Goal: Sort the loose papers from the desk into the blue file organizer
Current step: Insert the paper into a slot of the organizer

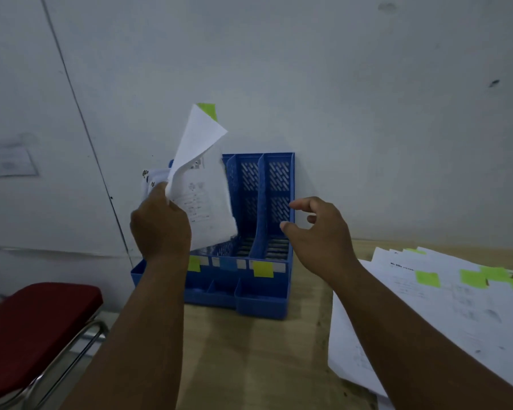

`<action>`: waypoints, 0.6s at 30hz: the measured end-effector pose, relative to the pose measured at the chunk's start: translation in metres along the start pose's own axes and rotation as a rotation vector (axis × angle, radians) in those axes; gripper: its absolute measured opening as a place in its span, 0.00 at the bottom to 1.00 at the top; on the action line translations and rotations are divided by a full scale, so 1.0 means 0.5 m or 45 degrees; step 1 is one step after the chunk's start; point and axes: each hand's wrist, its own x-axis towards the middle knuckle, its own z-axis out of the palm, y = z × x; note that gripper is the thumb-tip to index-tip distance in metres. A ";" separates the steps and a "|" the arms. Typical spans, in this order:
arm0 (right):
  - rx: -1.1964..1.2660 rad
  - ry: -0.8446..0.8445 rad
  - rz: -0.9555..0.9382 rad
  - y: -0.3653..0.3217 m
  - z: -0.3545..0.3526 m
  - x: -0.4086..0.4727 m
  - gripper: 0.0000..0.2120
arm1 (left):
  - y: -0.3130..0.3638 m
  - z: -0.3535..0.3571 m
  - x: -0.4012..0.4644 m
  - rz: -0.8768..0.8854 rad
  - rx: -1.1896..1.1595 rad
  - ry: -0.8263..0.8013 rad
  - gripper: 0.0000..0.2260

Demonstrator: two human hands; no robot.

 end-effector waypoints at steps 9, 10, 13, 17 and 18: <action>0.000 0.001 0.019 0.006 -0.002 0.002 0.15 | 0.011 0.028 -0.005 -0.006 -0.100 0.025 0.14; -0.002 0.004 0.023 0.007 -0.003 0.001 0.16 | 0.014 0.036 -0.011 -0.034 -0.133 0.019 0.13; 0.000 0.006 0.026 0.012 -0.007 -0.002 0.16 | 0.017 0.064 -0.022 -0.134 -0.219 -0.002 0.13; 0.005 0.007 0.024 0.021 -0.016 -0.003 0.15 | 0.015 0.095 -0.013 -0.214 -0.261 -0.041 0.13; 0.005 0.007 0.025 0.023 -0.018 -0.002 0.15 | 0.013 0.104 -0.008 -0.228 -0.274 -0.045 0.13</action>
